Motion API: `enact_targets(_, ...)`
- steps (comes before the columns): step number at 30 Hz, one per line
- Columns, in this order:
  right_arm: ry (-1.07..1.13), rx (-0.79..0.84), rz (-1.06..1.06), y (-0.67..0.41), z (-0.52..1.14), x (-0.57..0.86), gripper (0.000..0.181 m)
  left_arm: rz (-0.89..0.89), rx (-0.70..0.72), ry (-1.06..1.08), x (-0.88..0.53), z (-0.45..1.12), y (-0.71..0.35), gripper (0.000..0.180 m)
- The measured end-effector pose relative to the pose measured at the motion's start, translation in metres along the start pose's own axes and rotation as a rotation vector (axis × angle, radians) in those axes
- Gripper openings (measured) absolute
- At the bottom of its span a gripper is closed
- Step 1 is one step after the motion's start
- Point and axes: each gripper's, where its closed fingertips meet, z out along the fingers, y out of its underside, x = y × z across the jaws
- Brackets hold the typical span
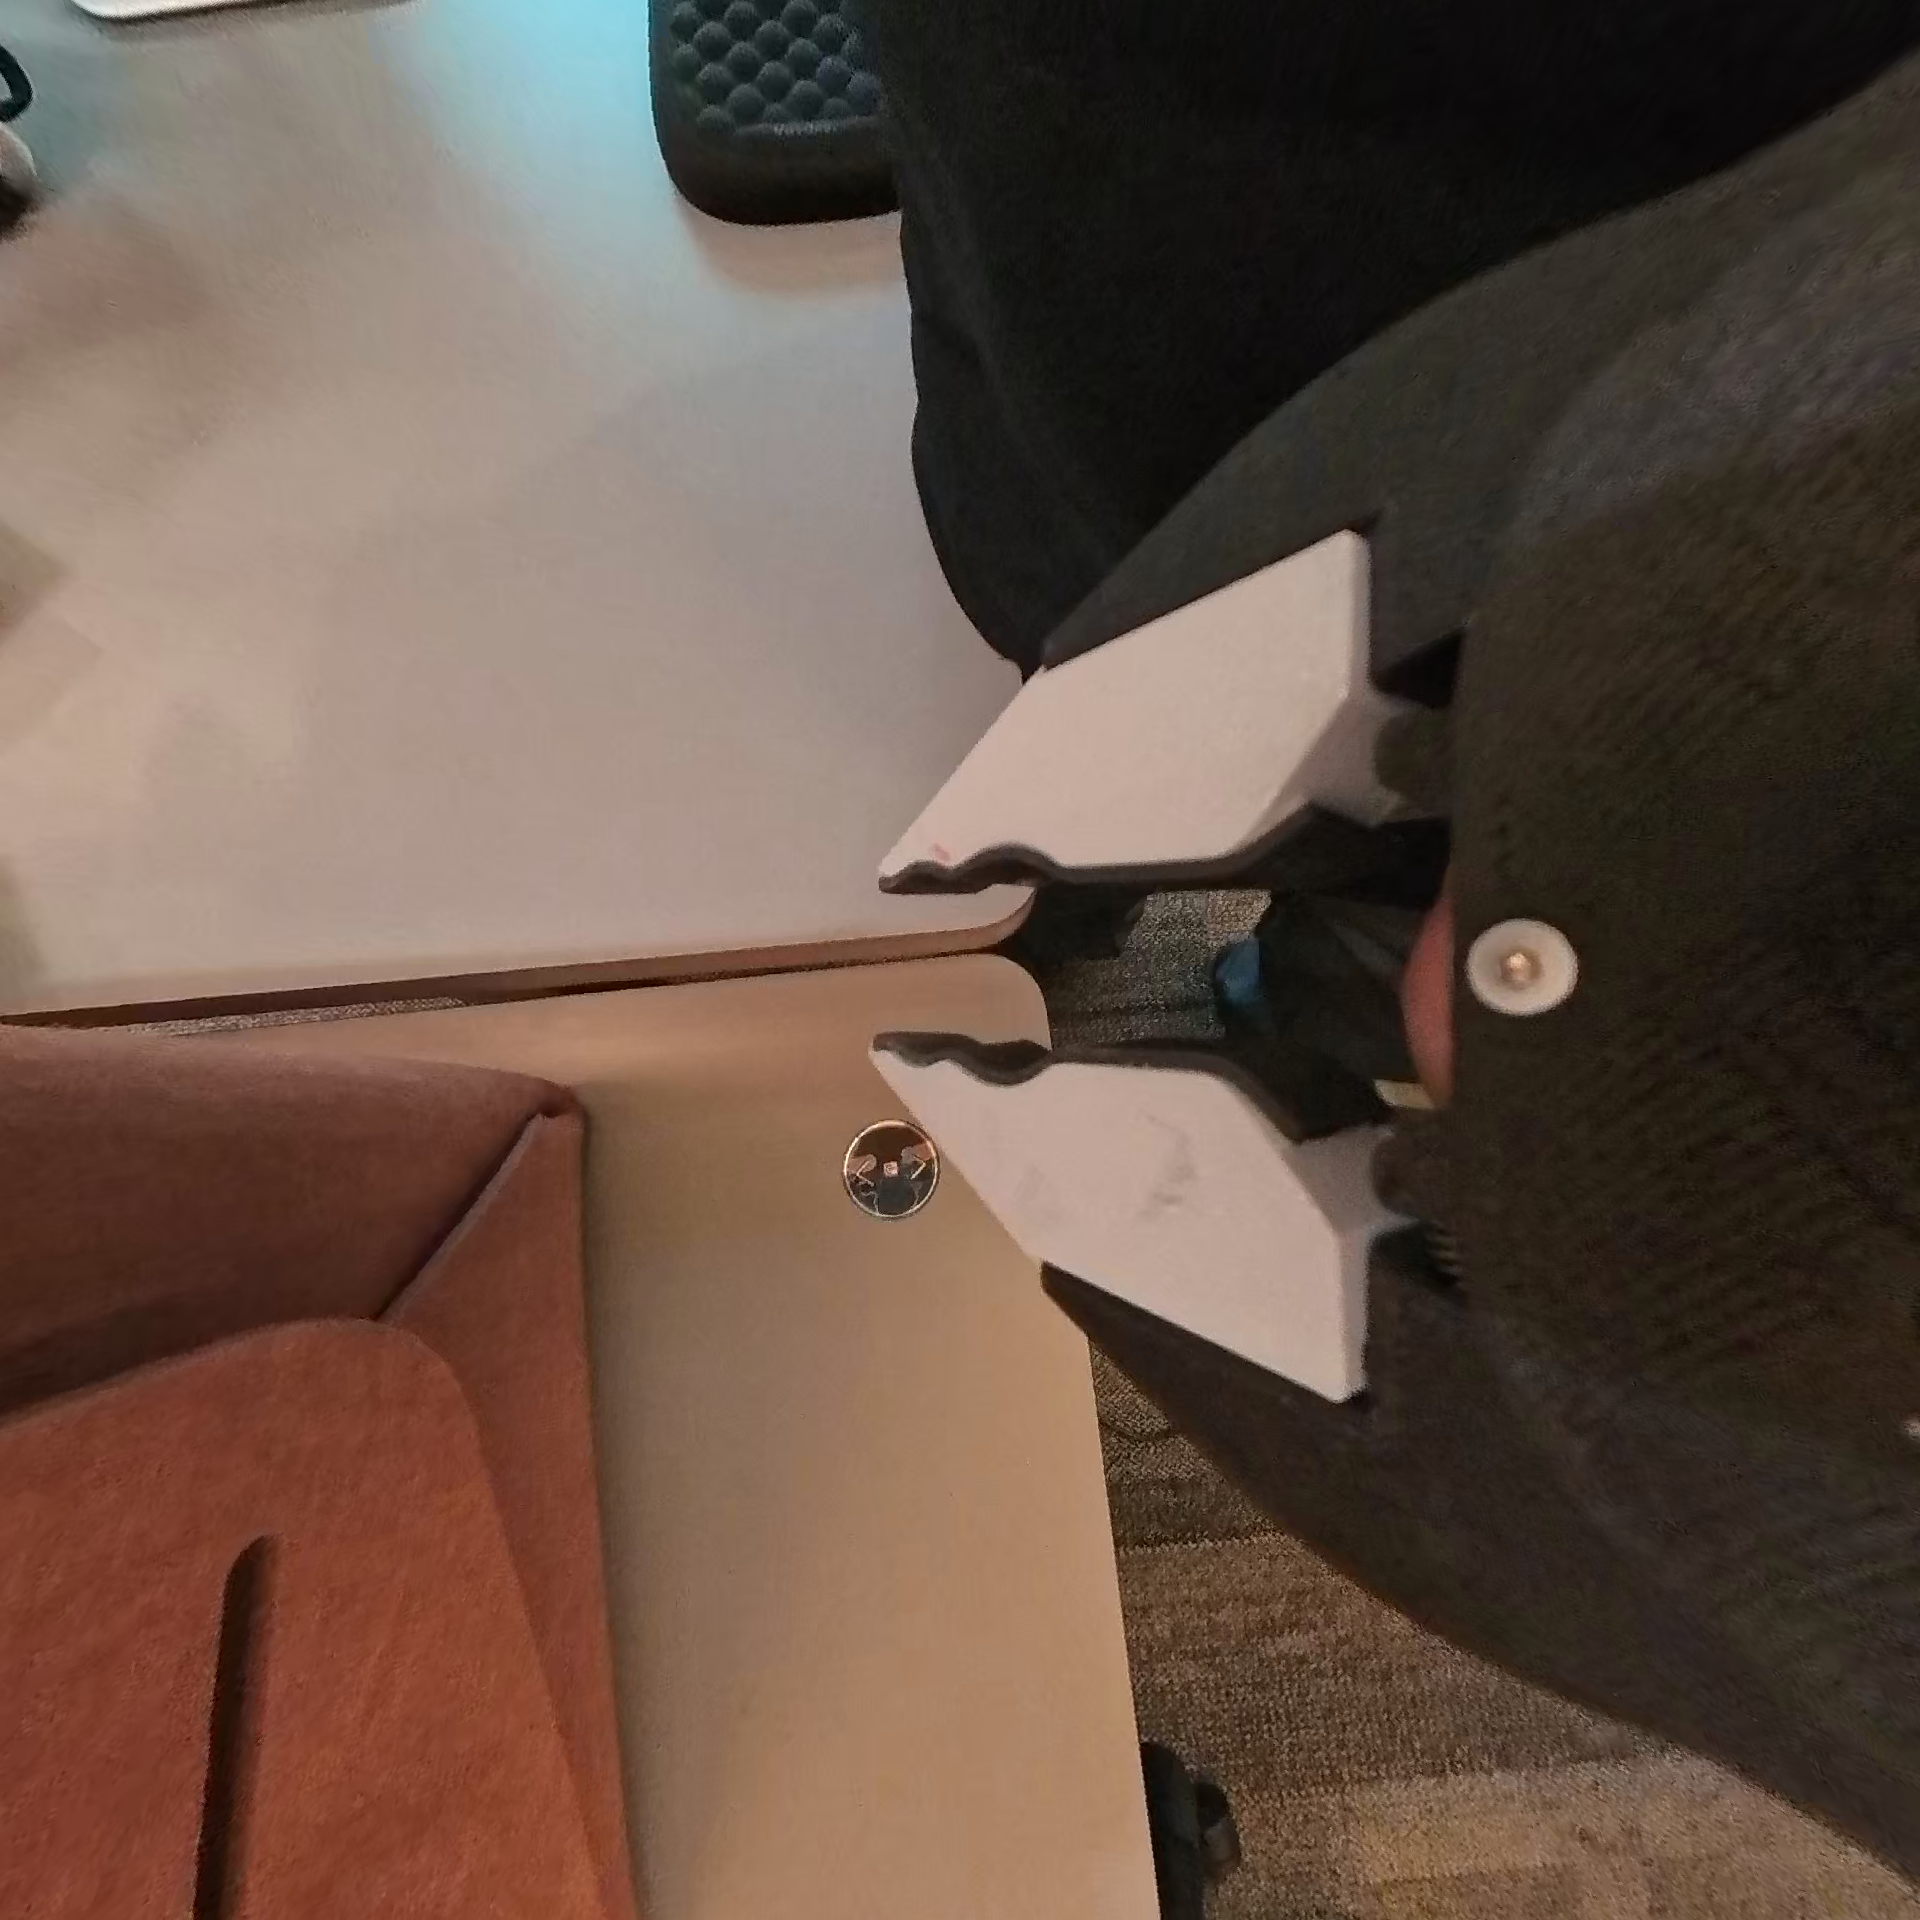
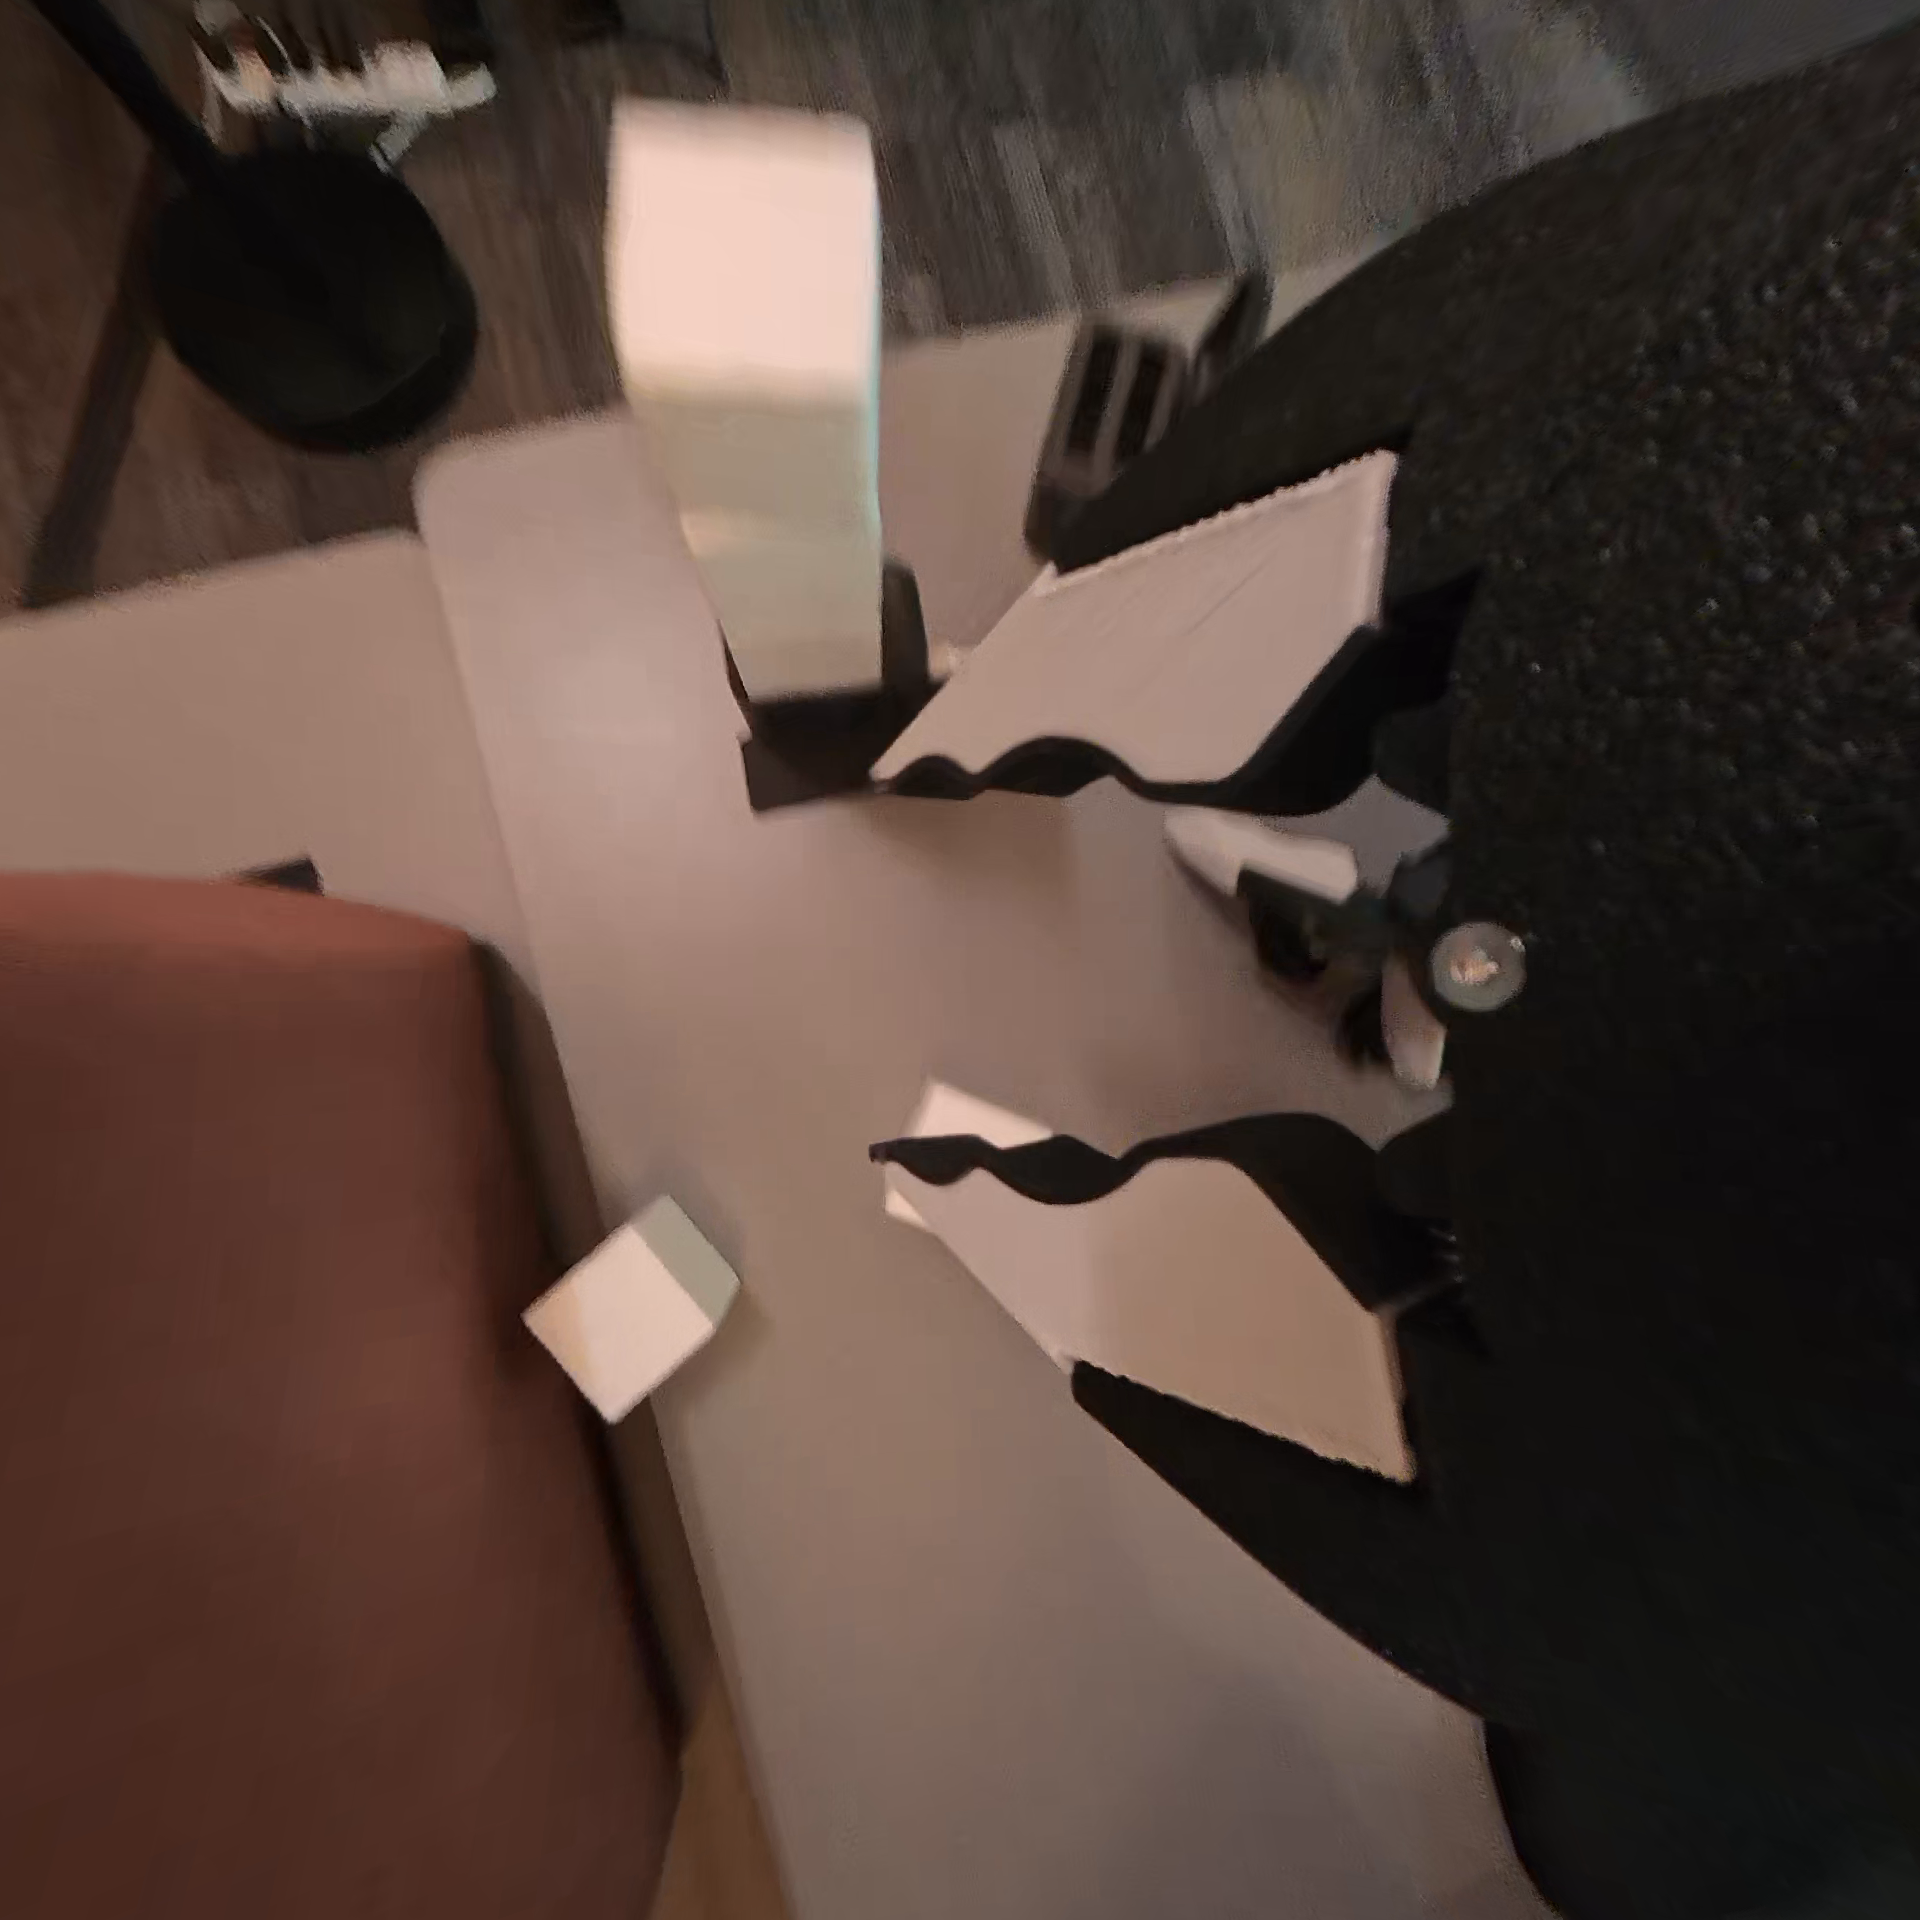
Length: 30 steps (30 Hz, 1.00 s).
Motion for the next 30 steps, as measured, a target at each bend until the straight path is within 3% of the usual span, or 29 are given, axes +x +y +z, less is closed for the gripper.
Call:
enact_targets(8,0.003,-0.102,0.26,0.075,0.1,-0.067,0.079,0.008,-0.006,0.011,-0.002,-0.003,0.004,0.024)
enact_targets(12,0.029,-0.185,0.223,0.092,0.121,-0.069,0.074,0.001,-0.006,0.017,-0.002,-0.003,0.006,0.024)
enact_targets(15,0.004,-0.227,0.202,0.099,0.127,-0.071,0.056,0.0,0.002,0.01,-0.004,-0.005,0.006,0.024)
enact_targets(18,-0.004,-0.248,0.187,0.099,0.123,-0.068,0.056,-0.019,0.01,0.008,-0.005,-0.005,0.006,0.024)
enact_targets(30,0.027,-0.053,-0.03,-0.031,-0.037,0.055,0.056,-0.036,0.001,0.006,0.0,-0.004,0.01,0.024)
